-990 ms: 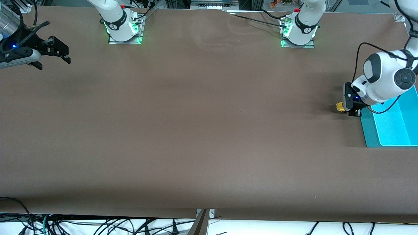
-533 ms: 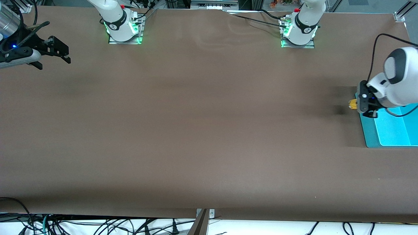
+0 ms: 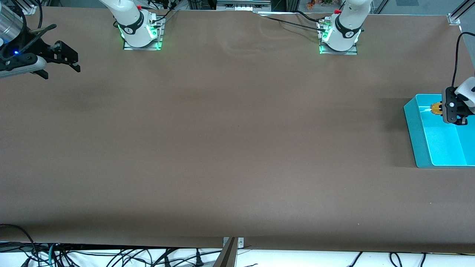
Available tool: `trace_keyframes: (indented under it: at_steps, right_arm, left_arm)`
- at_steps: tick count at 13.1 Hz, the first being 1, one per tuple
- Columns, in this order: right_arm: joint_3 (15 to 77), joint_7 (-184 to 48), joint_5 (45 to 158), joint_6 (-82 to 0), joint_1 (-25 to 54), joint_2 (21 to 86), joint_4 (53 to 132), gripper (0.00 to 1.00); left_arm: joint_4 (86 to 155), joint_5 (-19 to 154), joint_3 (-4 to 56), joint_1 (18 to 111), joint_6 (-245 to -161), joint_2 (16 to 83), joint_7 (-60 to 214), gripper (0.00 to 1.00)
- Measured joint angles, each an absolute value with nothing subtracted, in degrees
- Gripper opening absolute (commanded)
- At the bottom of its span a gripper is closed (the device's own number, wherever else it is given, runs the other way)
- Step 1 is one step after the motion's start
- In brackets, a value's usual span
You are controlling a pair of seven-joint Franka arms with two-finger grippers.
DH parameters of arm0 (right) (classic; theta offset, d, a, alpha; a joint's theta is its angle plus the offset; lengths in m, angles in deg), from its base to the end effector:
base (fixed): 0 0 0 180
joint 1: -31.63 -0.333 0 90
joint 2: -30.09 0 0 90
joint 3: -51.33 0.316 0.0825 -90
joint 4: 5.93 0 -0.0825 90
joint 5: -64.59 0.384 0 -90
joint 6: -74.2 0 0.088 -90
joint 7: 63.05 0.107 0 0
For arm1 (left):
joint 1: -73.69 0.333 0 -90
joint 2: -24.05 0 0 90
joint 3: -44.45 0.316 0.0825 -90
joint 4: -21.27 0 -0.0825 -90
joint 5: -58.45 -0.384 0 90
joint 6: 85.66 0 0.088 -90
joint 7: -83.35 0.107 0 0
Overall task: Wind and store yellow beetle car
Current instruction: 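Lift the car and lower it into the turquoise bin, then open the left gripper to release the car in the bin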
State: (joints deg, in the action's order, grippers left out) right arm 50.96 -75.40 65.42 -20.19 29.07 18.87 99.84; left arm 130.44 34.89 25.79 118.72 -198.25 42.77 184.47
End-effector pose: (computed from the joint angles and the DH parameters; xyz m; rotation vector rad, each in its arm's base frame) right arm 0.4961 0.0201 0.6036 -3.1008 -0.3940 0.0022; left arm 0.5161 0.2941 0.3198 2.1869 -2.0524 -0.5035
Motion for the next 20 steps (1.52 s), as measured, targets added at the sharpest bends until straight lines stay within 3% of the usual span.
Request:
trace_keyframes:
  at_steps: [6,7,9,16,18,20]
  right_arm:
    - [50.93,-75.40,65.41,-20.16,29.04,18.87,99.84,1.00]
    - [50.91,-75.39,65.41,-20.16,29.03,18.87,99.84,1.00]
    - [50.91,-75.38,65.40,-20.15,29.02,18.87,99.84,1.00]
    - [50.89,-75.37,65.40,-20.12,29.02,18.87,99.84,1.00]
    - [50.88,-75.37,65.40,-20.12,29.01,18.87,99.84,1.00]
    - [50.88,-75.37,65.39,-20.12,29.01,18.87,99.84,1.00]
  left_arm:
    - [130.14,34.35,25.88,126.04,-216.32,54.66,191.12,0.25]
    - [130.08,33.52,25.90,127.12,-218.12,56.25,191.37,0.37]
    - [129.72,32.47,25.88,128.88,-219.45,57.96,192.30,1.00]
    - [126.45,32.42,24.73,128.84,-217.90,57.54,194.85,1.00]
    - [125.28,34.10,24.08,128.86,-213.99,55.39,194.52,1.00]
    - [122.05,36.06,21.35,128.63,-204.57,52.08,191.77,1.00]
